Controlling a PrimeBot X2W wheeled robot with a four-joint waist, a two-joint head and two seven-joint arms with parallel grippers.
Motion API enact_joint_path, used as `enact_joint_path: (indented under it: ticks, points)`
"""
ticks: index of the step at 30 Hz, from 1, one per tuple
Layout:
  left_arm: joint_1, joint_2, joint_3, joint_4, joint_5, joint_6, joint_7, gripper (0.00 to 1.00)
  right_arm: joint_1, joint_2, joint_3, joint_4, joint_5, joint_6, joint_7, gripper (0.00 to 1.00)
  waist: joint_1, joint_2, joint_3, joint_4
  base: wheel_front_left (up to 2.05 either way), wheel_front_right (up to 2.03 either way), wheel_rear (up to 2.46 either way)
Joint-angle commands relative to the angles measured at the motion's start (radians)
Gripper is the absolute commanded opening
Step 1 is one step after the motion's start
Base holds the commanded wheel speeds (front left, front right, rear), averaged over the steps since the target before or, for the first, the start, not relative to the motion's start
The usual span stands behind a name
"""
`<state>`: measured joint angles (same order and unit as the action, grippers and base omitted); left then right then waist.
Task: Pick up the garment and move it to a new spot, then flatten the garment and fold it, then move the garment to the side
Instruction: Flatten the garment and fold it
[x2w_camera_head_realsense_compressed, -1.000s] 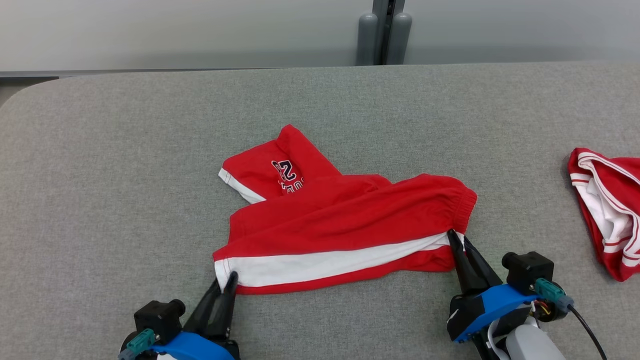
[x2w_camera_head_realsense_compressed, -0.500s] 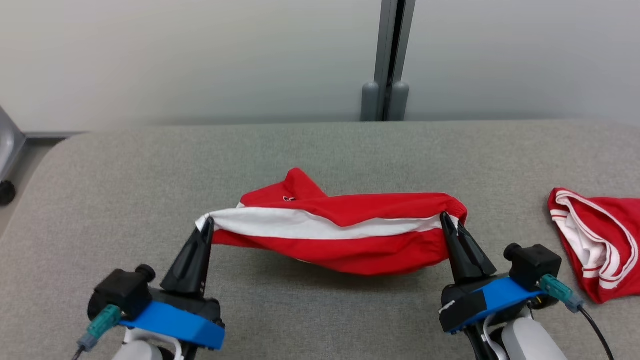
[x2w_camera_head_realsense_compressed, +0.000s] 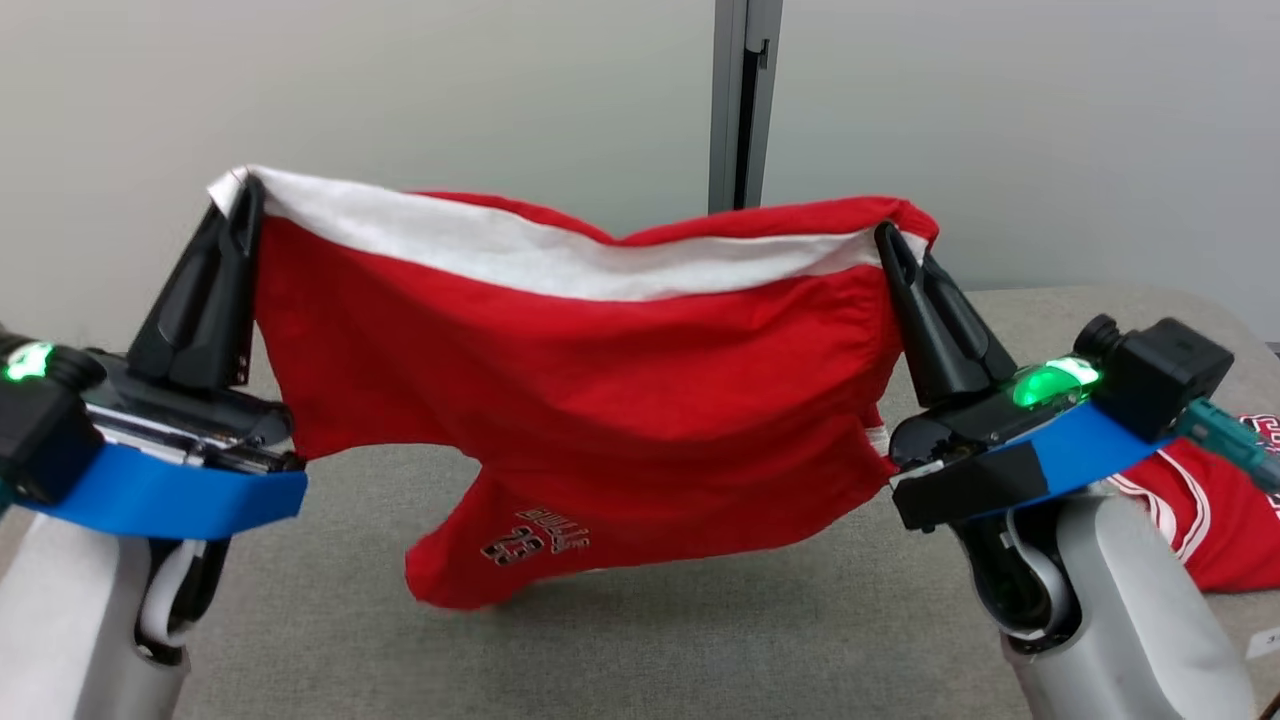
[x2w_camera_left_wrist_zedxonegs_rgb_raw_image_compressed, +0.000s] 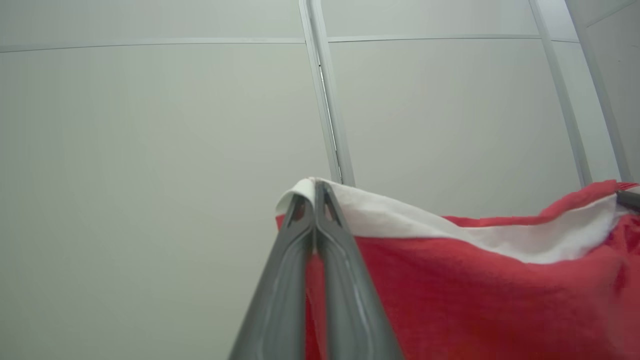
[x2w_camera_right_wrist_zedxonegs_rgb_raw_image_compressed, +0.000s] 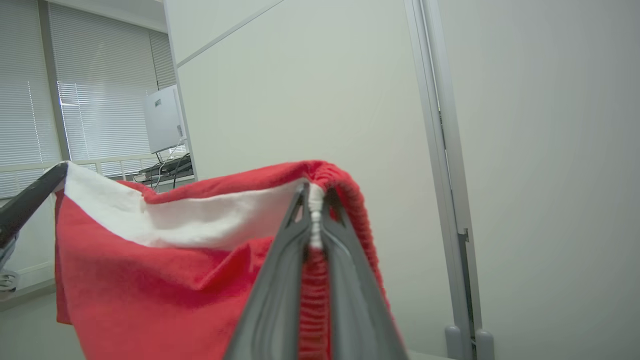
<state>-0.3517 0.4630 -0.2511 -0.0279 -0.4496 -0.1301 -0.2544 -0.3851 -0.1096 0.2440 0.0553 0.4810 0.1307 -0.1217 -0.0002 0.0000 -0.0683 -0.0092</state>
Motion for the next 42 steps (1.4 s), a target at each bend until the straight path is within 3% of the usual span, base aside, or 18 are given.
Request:
enact_joint_path:
  ticks: [1, 8, 16, 21, 26, 31, 42]
  points:
    - [-0.030, 0.012, -0.004, 0.009, -0.011, -0.001, 0.019, 0.00, -0.026, -0.012, -0.012, -0.013, -0.001, 0.000, 0.023, 0.00, 0.0002, 0.0000, 0.013, 0.002, 0.00, 0.00, 0.00]
    - [-0.157, 0.002, -0.015, 0.109, -0.047, 0.000, 0.047, 0.00, -0.145, 0.025, -0.036, 0.063, -0.110, 0.000, 0.056, 0.00, 0.0002, 0.0000, 0.121, 0.005, 0.00, 0.00, 0.00]
    - [-0.411, 0.005, -0.056, 0.260, -0.020, -0.001, -0.003, 0.00, -0.419, 0.051, -0.062, 0.257, -0.236, 0.000, -0.052, 0.00, 0.0002, 0.0000, 0.235, 0.017, 0.00, 0.00, 0.00]
    - [-0.469, -0.027, -0.039, 0.257, -0.004, -0.001, -0.011, 0.00, -0.520, 0.054, -0.088, 0.358, -0.267, 0.000, -0.116, 0.00, 0.0002, 0.0000, 0.238, 0.030, 0.00, 0.00, 0.00]
    - [-0.269, -0.078, -0.006, 0.266, -0.004, -0.001, -0.011, 0.00, -0.397, 0.057, -0.060, 0.441, -0.273, 0.000, -0.139, 0.00, 0.0002, 0.0000, 0.211, 0.033, 0.00, 0.00, 0.00]
    - [0.018, -0.136, -0.006, 0.319, -0.010, -0.001, -0.011, 0.00, -0.159, 0.057, -0.048, 0.478, -0.191, 0.000, -0.143, 0.00, 0.0002, 0.0000, 0.184, 0.034, 0.00, 0.00, 0.00]
    - [0.460, -0.265, 0.065, 0.321, 0.034, 0.000, -0.011, 0.00, 0.288, 0.056, 0.008, 0.407, -0.083, 0.000, -0.144, 0.00, 0.0002, 0.0000, 0.067, 0.050, 0.00, 0.00, 0.00]
